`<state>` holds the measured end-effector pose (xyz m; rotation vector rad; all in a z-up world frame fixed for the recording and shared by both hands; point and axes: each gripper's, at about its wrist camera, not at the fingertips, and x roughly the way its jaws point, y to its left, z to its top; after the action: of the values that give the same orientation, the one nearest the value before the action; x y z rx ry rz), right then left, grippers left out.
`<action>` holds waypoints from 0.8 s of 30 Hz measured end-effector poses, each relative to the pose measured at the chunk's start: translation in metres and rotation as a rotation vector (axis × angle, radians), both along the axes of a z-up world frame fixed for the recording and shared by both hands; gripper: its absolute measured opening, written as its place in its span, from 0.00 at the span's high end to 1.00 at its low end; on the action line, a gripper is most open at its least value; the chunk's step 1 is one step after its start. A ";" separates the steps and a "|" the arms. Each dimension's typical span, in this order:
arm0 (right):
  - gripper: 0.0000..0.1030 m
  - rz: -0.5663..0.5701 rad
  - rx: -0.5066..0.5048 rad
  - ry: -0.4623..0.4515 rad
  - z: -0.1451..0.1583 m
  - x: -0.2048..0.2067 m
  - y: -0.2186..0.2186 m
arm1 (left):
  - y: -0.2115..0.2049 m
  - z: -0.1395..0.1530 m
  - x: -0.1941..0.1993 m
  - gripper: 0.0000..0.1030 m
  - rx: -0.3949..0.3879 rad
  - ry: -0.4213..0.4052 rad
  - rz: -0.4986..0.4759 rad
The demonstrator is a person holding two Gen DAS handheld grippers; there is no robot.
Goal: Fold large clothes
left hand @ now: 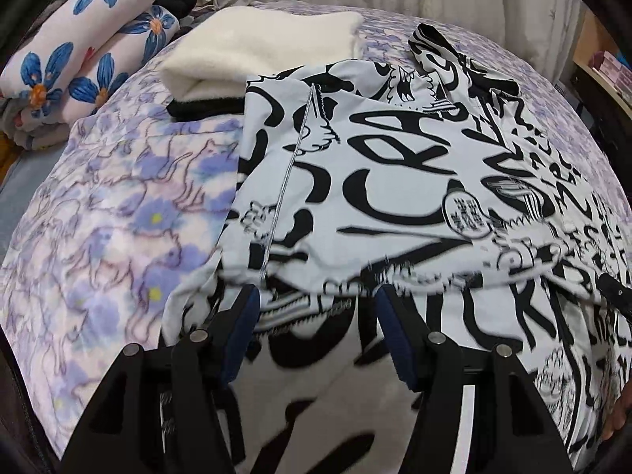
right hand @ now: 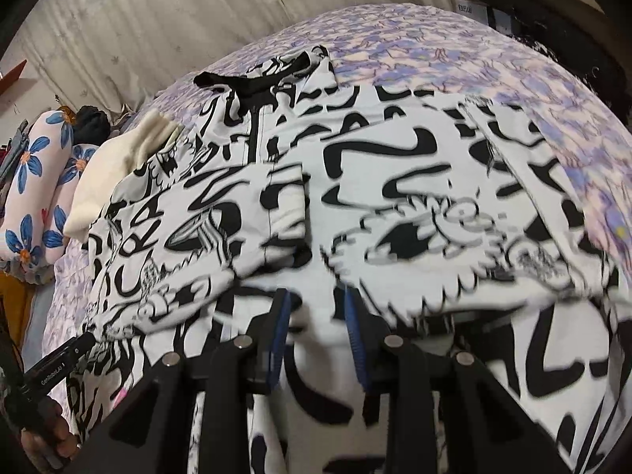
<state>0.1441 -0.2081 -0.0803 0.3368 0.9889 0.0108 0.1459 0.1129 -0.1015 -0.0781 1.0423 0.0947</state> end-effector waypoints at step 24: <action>0.73 0.001 0.034 -0.038 0.026 -0.102 -0.009 | 0.006 0.032 -0.113 0.37 0.058 -0.029 0.001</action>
<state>0.0421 -0.2169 -0.0543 0.3658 0.9525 0.0347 0.0333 0.1192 -0.0692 -0.0273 1.0100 0.1246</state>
